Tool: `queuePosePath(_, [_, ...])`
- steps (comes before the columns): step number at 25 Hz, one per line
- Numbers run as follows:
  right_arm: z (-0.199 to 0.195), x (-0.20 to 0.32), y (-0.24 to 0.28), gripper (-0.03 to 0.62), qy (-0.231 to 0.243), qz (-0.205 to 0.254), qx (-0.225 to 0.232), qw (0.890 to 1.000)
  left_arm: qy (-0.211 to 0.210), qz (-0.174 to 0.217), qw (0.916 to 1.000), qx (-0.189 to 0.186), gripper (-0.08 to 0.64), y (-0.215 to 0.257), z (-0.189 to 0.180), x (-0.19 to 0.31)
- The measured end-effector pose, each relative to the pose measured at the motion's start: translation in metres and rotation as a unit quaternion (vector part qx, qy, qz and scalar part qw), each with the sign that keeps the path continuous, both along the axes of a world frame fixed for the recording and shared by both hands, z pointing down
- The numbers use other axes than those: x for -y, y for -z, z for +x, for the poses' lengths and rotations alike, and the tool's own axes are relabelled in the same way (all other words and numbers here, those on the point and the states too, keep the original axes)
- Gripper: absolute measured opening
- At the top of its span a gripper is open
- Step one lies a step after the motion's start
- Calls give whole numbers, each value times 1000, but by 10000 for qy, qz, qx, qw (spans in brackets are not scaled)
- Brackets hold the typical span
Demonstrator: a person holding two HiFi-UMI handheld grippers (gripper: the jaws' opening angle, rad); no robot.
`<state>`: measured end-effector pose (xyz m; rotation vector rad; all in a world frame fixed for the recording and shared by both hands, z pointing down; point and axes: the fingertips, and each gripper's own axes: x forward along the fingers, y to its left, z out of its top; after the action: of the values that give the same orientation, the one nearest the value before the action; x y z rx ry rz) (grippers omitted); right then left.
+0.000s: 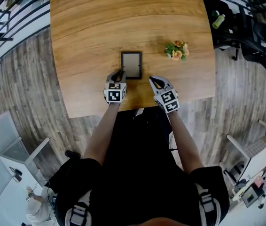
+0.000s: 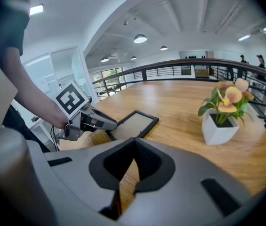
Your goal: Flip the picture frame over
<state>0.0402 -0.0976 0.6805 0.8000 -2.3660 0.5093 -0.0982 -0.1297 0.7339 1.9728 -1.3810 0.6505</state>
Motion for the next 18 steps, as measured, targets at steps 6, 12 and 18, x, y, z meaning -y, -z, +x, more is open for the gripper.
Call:
queuePosePath(6, [4, 0, 1, 5, -2, 2, -28, 10000, 278, -102, 9995, 51, 72, 1, 0, 1])
queuePosePath(12, [8, -2, -2, 5, 2, -32, -51, 10000, 668, -224, 9974, -134, 57, 0, -6, 3])
queuePosePath(18, [0, -1, -1, 5, 107, -5, 19, 9999, 934, -211, 9945, -428, 55, 2, -11, 2])
